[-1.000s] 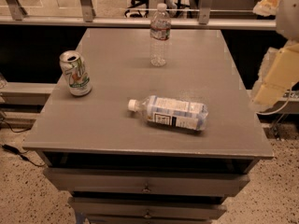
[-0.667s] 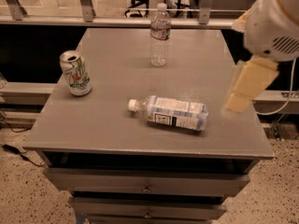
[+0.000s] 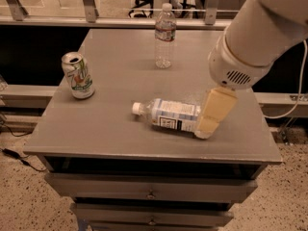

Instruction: Place blue plastic bottle upright

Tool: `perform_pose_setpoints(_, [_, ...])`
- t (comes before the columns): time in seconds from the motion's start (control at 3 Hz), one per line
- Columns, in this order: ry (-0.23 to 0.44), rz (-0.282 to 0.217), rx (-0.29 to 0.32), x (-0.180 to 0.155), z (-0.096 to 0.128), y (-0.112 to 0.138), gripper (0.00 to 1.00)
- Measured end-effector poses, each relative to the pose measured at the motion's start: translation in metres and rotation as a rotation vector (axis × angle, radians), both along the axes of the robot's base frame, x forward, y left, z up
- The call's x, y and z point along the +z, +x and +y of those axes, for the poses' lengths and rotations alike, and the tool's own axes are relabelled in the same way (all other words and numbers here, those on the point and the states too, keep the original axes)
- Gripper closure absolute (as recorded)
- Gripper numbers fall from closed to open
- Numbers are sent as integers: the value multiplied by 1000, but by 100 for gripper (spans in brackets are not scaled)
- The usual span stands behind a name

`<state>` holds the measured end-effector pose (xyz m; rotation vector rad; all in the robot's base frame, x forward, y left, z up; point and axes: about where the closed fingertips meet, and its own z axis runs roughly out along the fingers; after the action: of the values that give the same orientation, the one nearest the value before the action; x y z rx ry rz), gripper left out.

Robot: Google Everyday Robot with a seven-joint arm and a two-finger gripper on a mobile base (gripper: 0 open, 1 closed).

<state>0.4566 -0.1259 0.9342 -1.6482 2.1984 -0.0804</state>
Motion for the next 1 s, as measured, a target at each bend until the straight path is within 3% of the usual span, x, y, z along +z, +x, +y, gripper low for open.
perform_pose_setpoints(1.0, [-74,98,53,-68,49,24,0])
